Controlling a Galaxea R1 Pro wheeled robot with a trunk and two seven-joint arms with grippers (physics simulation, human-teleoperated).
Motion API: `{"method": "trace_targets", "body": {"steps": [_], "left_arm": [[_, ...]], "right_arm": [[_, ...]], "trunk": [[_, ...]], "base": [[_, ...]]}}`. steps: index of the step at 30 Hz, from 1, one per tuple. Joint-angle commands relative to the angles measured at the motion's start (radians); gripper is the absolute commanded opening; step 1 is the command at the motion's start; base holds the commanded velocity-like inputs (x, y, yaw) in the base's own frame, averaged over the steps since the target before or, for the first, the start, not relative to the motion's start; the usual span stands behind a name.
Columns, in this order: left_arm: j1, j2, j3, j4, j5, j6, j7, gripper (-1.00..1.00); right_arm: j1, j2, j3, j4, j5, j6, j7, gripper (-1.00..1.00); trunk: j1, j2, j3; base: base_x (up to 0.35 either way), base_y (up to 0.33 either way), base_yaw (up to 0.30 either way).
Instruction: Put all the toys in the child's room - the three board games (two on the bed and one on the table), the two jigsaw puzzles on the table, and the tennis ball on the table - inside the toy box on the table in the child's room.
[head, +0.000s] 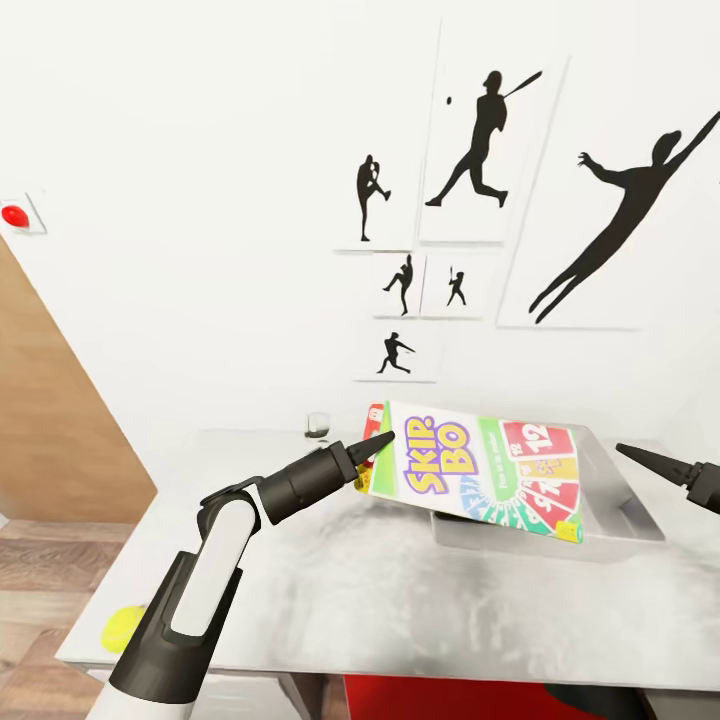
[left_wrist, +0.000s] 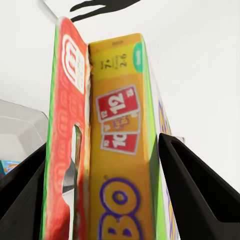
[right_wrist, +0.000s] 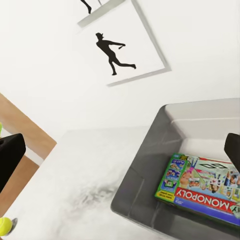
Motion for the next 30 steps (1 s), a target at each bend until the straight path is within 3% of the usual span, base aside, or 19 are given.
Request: {"method": "trace_targets", "body": {"steps": [1, 17, 30], "left_arm": [[-0.001, -0.001, 0.001, 0.0, 0.004, 0.007, 0.0, -1.0], [-0.001, -0.001, 0.001, 0.0, 0.004, 0.007, -0.001, -1.0], [-0.001, -0.001, 0.001, 0.0, 0.004, 0.006, -0.002, -1.0]], "right_arm": [[-0.001, 0.0, -0.001, 0.0, 0.002, 0.004, 0.004, 1.0], [-0.002, 0.005, 0.0, 0.0, 0.002, 0.005, 0.004, 1.0], [-0.002, 0.006, 0.002, 0.0, 0.001, 0.004, 0.004, 1.0]], "trunk": [[0.001, -0.002, -0.002], [0.001, -0.002, -0.002], [0.001, -0.002, -0.002]], "base": [[0.003, -0.016, 0.0], [-0.015, -0.014, 0.0], [-0.001, -0.001, -0.076]]}}
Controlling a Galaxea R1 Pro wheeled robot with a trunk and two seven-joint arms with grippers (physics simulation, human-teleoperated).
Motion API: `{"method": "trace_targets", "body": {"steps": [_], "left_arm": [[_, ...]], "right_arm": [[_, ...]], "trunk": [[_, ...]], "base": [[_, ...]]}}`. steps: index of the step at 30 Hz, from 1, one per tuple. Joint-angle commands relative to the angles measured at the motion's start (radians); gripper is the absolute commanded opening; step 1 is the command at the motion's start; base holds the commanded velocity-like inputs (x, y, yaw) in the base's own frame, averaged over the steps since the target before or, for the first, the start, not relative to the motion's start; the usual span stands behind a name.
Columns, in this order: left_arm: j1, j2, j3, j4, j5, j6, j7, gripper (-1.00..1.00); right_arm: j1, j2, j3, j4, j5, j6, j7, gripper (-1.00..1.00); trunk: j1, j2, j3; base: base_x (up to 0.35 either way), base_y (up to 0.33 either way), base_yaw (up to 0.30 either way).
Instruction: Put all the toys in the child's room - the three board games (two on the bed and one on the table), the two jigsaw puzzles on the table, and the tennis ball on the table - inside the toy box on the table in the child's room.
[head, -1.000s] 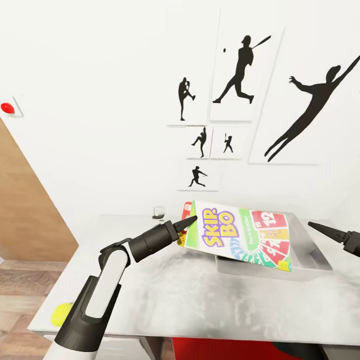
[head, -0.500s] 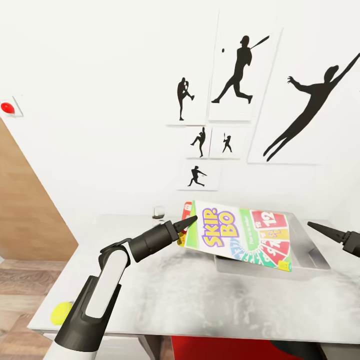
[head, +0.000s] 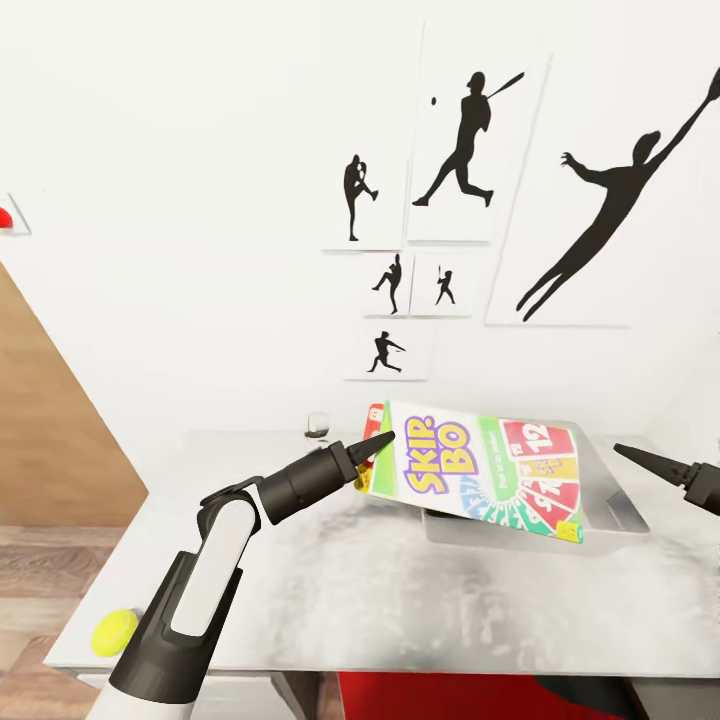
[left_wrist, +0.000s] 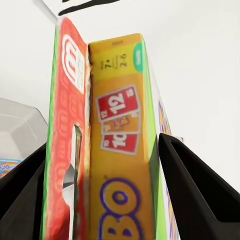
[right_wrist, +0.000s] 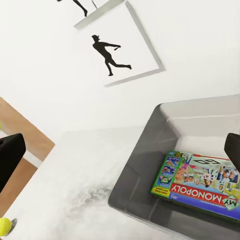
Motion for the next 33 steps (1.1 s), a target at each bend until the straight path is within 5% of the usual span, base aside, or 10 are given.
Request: {"method": "trace_targets", "body": {"steps": [1, 33], "left_arm": [[-0.001, -0.001, 0.001, 0.0, 0.004, 0.006, 0.0, -1.0], [-0.001, -0.001, 0.001, 0.0, 0.004, 0.006, 0.0, -1.0]], "right_arm": [[-0.001, 0.0, -0.001, 0.0, 0.001, 0.004, 0.004, 1.0], [-0.002, 0.005, 0.008, 0.0, 0.003, 0.004, 0.0, 1.0]], "trunk": [[0.001, -0.002, -0.002], [0.001, -0.002, -0.002]], "base": [[0.013, -0.015, -0.02], [0.033, -0.038, -0.003]]}}
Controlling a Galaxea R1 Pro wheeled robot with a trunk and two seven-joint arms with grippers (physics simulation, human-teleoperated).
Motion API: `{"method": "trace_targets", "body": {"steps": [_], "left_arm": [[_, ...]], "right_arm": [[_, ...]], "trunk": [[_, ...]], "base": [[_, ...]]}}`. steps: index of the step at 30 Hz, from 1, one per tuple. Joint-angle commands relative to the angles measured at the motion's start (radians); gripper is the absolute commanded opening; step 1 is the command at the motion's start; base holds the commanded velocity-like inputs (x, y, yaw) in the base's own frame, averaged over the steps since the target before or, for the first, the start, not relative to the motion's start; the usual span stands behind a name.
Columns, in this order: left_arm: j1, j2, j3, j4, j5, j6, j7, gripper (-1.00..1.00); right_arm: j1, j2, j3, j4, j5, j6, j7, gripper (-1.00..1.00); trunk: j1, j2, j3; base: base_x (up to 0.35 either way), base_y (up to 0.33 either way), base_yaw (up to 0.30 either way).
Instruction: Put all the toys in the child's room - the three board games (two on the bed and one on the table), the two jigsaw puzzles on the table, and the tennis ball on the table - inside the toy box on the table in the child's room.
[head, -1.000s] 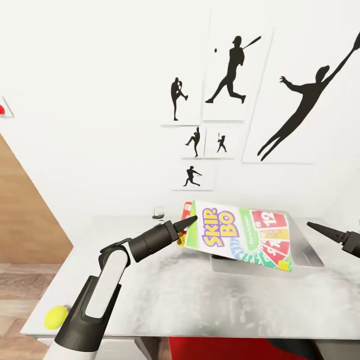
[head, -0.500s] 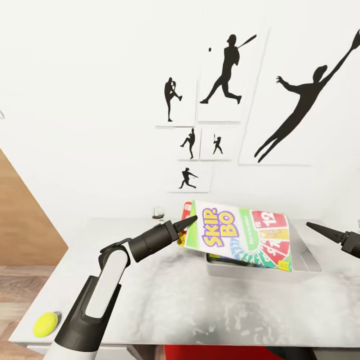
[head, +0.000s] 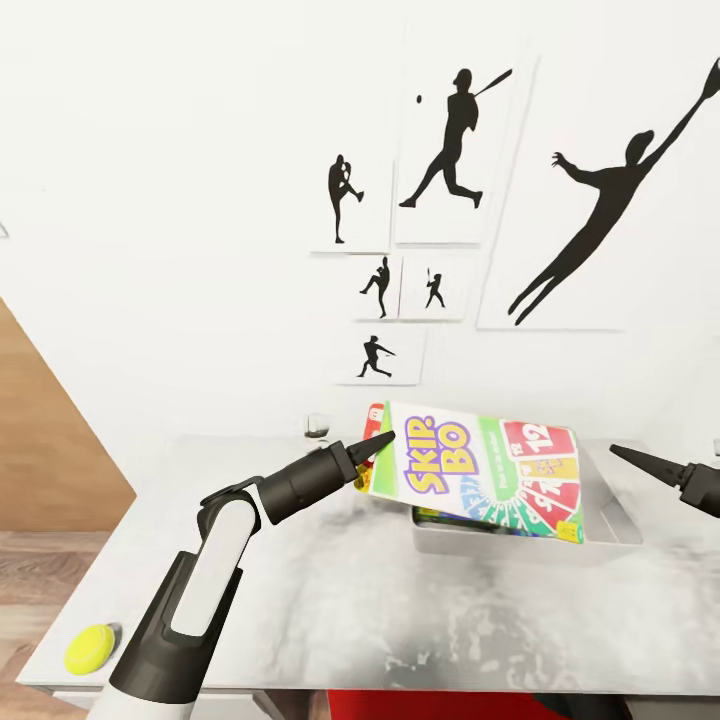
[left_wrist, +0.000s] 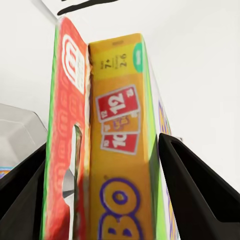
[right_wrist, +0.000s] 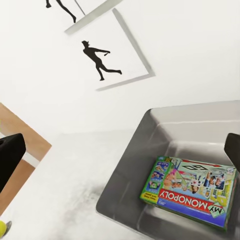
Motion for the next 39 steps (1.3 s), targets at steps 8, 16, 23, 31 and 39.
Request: {"method": "trace_targets", "body": {"steps": [8, 16, 23, 31, 39], "left_arm": [[-0.001, -0.001, 0.0, 0.0, 0.004, 0.007, 0.001, -1.0], [0.0, -0.002, 0.0, 0.0, 0.003, 0.003, 0.001, -1.0], [0.003, 0.0, 0.0, 0.0, 0.004, -0.017, 0.0, -1.0], [0.005, 0.0, 0.0, 0.0, 0.004, -0.024, 0.0, -1.0], [0.005, 0.0, 0.0, 0.001, 0.003, -0.025, 0.0, -1.0]], "right_arm": [[-0.001, 0.0, -0.001, 0.0, 0.002, 0.004, 0.004, 1.0], [-0.001, 0.0, -0.001, 0.0, 0.002, 0.005, 0.004, 1.0], [-0.001, 0.0, -0.001, 0.001, 0.002, 0.005, 0.004, 1.0], [-0.001, 0.0, 0.0, 0.0, 0.002, 0.004, 0.003, 1.0], [-0.001, 0.0, -0.002, 0.0, 0.007, 0.002, 0.0, 1.0]], "trunk": [[0.001, -0.002, -0.002], [0.001, -0.002, -0.002], [0.001, -0.002, -0.002], [0.001, -0.002, -0.002], [0.001, -0.002, -0.002]], "base": [[0.0, -0.179, 0.0], [0.0, -0.147, 0.0], [0.0, -0.031, 0.0], [0.0, -0.007, 0.0], [0.0, -0.001, 0.0]]}}
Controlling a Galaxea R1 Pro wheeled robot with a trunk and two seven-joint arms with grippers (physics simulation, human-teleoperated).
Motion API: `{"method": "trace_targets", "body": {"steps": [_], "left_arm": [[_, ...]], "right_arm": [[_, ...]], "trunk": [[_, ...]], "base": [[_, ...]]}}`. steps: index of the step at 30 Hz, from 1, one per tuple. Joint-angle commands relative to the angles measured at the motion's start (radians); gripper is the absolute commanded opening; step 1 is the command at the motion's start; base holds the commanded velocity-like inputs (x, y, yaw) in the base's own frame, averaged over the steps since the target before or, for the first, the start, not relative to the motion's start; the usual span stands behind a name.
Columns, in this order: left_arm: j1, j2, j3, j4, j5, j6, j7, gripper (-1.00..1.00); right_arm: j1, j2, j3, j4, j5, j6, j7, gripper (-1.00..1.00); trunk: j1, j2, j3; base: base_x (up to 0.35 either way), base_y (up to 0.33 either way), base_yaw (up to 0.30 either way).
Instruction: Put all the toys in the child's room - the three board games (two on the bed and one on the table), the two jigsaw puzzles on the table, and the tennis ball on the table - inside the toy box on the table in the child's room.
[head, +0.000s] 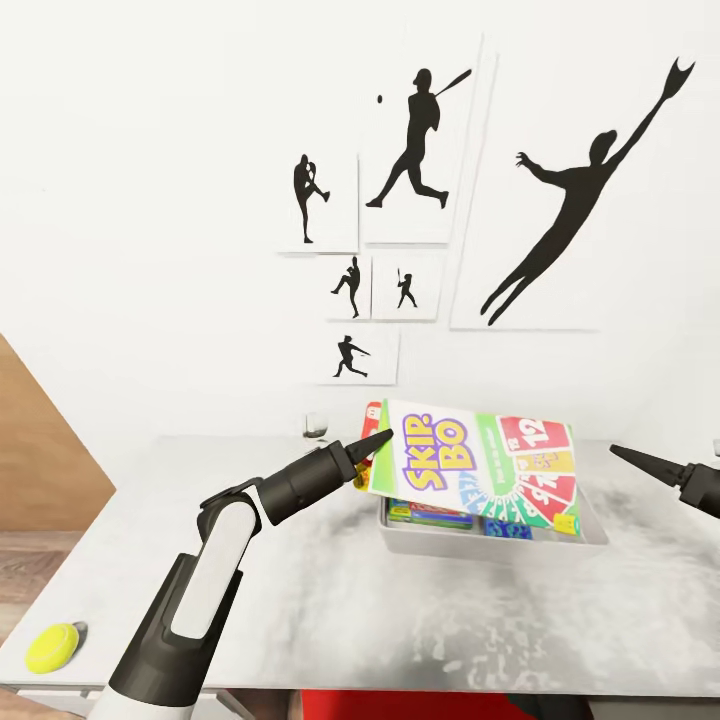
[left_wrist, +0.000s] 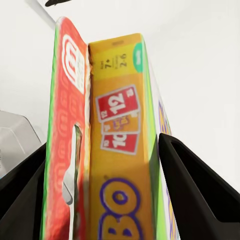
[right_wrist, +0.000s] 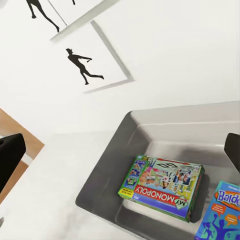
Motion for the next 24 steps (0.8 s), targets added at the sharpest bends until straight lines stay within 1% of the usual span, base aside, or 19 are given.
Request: {"method": "trace_targets", "body": {"steps": [1, 24], "left_arm": [[-0.001, -0.001, 0.001, 0.0, 0.005, 0.007, 0.0, -1.0], [-0.001, -0.001, 0.001, -0.003, 0.005, 0.008, -0.002, -1.0]], "right_arm": [[-0.001, 0.0, -0.002, 0.0, 0.002, 0.004, 0.004, 1.0], [-0.001, 0.0, -0.009, 0.0, 0.0, 0.006, 0.01, 1.0]], "trunk": [[0.001, -0.002, -0.002], [0.001, -0.002, 0.001]], "base": [[0.0, 0.0, 0.0], [0.0, 0.0, -0.003]]}}
